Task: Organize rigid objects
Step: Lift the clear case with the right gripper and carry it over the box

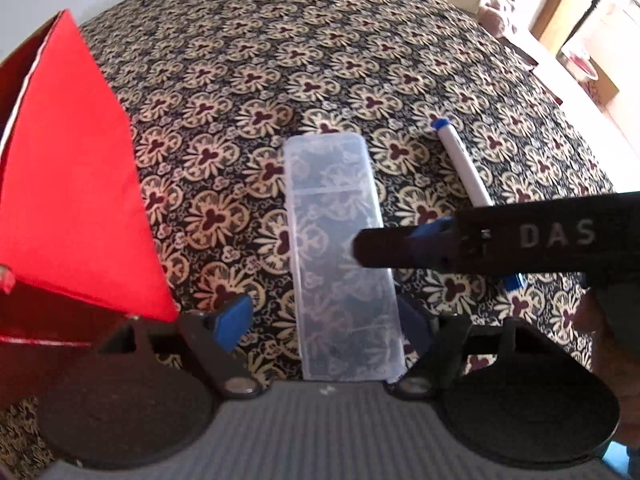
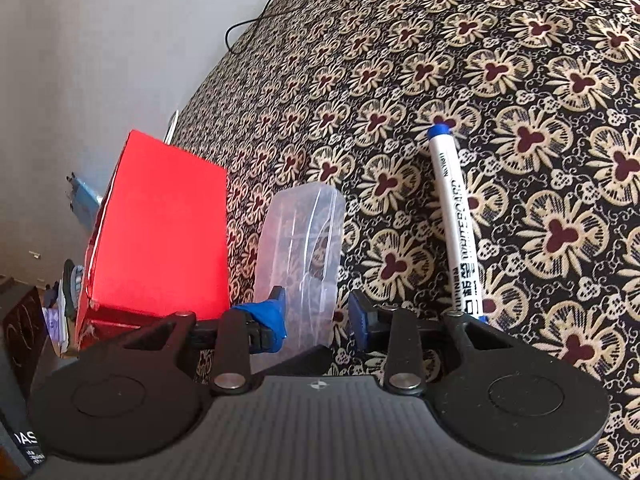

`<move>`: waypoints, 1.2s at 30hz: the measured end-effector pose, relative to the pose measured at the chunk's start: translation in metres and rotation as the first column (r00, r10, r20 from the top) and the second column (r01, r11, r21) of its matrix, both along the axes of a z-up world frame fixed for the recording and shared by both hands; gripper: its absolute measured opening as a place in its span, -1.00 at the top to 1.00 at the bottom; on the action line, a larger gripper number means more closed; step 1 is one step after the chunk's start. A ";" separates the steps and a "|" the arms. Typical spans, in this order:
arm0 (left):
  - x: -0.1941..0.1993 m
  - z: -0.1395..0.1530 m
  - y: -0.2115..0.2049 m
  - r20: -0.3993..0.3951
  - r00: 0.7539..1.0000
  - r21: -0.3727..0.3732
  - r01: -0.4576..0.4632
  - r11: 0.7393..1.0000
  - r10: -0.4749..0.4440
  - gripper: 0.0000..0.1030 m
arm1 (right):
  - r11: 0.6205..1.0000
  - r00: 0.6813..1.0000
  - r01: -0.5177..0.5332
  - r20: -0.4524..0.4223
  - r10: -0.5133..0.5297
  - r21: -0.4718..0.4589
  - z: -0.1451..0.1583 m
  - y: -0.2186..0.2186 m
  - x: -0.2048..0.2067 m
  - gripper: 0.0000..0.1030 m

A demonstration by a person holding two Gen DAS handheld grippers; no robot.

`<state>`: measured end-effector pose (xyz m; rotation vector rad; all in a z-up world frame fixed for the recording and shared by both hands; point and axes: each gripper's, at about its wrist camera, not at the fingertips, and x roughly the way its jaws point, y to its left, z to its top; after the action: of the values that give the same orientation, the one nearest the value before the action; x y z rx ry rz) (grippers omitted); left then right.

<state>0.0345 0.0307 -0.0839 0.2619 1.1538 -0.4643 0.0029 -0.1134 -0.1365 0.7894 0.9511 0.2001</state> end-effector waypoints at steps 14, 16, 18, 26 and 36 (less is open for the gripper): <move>0.003 -0.002 -0.008 0.046 0.999 -0.004 0.021 1.000 -0.021 -0.10 | 1.000 1.000 -0.001 0.011 0.001 -0.001 0.007 -0.013 0.006 0.65; 0.002 -0.001 -0.008 0.045 0.999 -0.014 0.027 1.000 -0.026 -0.01 | 1.000 1.000 -0.005 0.012 0.005 0.002 0.006 -0.010 0.006 0.65; 0.002 -0.001 -0.006 0.042 0.999 -0.025 0.026 0.999 -0.025 0.00 | 1.000 1.000 -0.007 0.012 0.007 0.008 0.005 -0.008 0.004 0.63; 0.001 0.002 0.011 -0.013 1.000 -0.116 -0.008 0.993 0.006 0.01 | 0.999 1.000 0.000 0.024 -0.001 0.036 0.003 0.000 -0.004 0.57; -0.010 0.017 0.028 -0.007 1.000 -0.201 0.011 0.979 -0.013 0.02 | 0.998 0.999 0.025 0.046 -0.027 0.051 0.013 0.014 -0.018 0.47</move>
<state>0.0250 0.0590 -0.0668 0.0911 1.1044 -0.5893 -0.0147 -0.0991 -0.1234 0.8399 0.8944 0.2196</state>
